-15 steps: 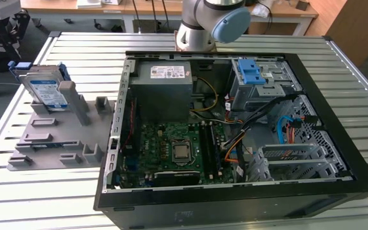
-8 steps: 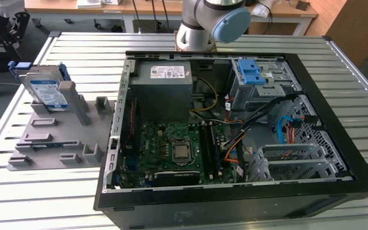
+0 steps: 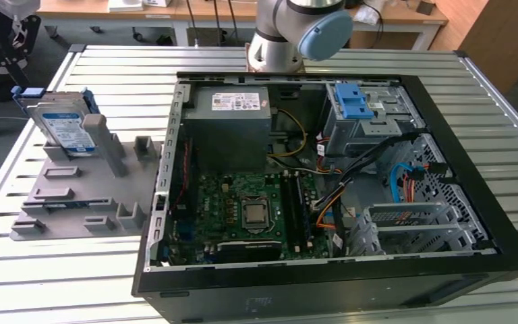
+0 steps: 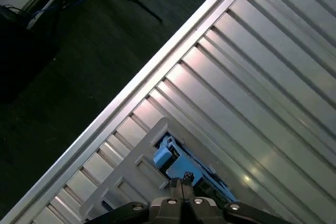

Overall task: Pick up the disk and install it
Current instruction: 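Pick up the disk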

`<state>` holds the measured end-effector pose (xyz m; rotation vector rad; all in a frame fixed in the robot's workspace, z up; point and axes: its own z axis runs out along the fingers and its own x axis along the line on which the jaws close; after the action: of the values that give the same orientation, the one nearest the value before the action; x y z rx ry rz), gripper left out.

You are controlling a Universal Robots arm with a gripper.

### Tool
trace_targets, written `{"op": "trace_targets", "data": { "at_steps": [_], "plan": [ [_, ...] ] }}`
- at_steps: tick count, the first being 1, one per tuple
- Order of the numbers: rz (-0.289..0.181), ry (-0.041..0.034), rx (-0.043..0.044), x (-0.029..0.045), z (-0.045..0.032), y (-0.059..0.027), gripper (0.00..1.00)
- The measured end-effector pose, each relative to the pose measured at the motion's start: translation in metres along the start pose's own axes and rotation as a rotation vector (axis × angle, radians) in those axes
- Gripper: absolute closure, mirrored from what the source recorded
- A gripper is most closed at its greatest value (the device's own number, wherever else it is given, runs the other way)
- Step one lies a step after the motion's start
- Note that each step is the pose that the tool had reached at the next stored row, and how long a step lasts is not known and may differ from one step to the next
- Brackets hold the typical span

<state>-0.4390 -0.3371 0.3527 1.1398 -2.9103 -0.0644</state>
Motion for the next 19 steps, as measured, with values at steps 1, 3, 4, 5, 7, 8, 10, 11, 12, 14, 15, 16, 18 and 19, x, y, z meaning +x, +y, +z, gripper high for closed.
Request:
{"op": "trace_targets", "data": {
  "at_steps": [1,3,4,5,7,8,10,11,12,14,15,16,18,19],
  "plan": [
    [-0.015,0.0007,0.0,0.0,0.0,0.0,0.89],
    [-0.045,0.002,-0.0001,0.0,0.0,0.0,0.89],
    [-0.06,0.0027,0.0,0.0,0.0,0.0,0.89],
    [-0.076,0.0033,0.0,0.0,0.0,0.0,0.89],
    [-0.106,0.0046,0.0,0.0,0.0001,0.0,0.89],
    [-0.121,0.0053,0.0,0.0,0.0001,0.0,0.89],
    [-0.154,0.0066,0.0001,0.0,0.0001,0.0,0.89],
    [-0.171,0.0073,0.0002,0.0,0.0001,0.0,0.89],
    [-0.189,0.008,0.0002,0.0,0.0002,0.0,0.89],
    [-0.224,0.0095,0.0003,0.0,0.0002,0.0,0.89],
    [-0.241,0.0101,0.0004,0.0,0.0002,0.0,0.89],
    [-0.259,0.0108,0.0005,0.0,0.0003,0.0,0.89],
    [-0.295,0.0122,0.0007,0.0,0.0003,0.0,0.89],
    [-0.312,0.0127,0.0008,0.0,0.0004,0.0,0.89]
  ]
}}
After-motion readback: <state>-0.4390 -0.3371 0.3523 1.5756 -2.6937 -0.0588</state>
